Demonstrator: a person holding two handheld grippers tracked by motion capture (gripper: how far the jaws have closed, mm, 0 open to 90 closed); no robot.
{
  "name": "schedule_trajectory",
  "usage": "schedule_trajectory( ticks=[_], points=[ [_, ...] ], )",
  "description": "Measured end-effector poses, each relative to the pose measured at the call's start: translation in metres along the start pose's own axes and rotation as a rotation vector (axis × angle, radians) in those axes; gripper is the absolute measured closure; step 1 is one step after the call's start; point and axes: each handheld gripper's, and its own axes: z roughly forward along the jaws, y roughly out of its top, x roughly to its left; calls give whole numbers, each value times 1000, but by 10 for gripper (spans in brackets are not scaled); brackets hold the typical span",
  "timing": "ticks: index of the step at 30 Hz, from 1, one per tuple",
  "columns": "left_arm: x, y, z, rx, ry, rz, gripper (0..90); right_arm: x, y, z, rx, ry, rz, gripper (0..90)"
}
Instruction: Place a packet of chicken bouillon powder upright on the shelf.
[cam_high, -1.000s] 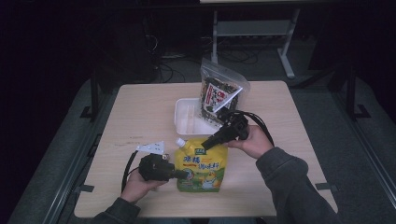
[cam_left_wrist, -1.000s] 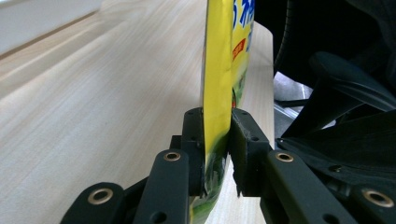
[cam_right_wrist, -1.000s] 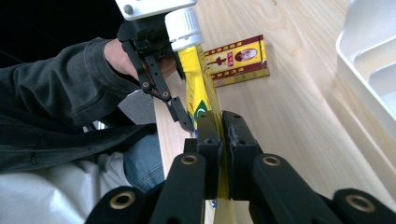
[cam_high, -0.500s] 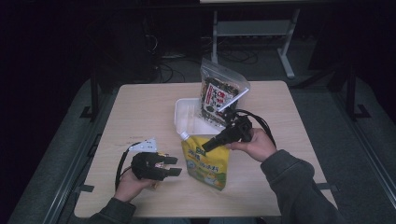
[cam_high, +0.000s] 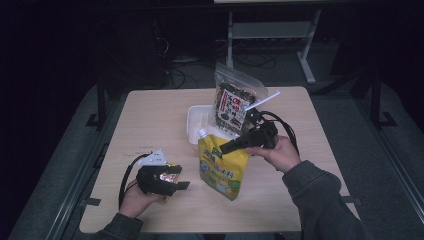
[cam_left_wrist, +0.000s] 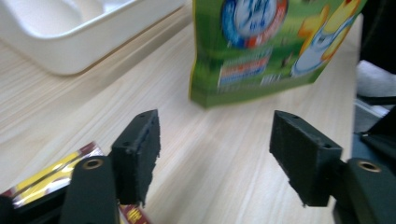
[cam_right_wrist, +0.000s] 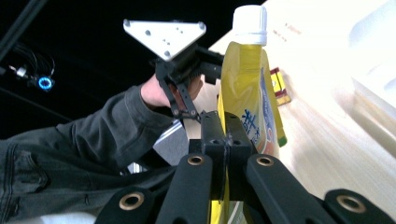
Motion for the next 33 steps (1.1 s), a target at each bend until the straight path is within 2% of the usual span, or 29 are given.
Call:
schedule_trajectory(
  ticks=[7,14,19,27,33],
  points=[
    [-1,-9,-4,18,58,-7,275,-4,2,-6,-75,-12,30,898],
    [-2,-16,-12,0,88,-22,251,-3,9,-12,-146,-14,58,898],
    [0,-21,-17,-10,113,-34,230,-1,19,-13,-203,-34,66,898],
    [1,-25,-21,-13,140,-38,224,-6,33,-11,-259,-67,104,898],
    [2,-27,-22,-16,160,-39,219,-8,45,-10,-289,-91,114,898]
  ],
)
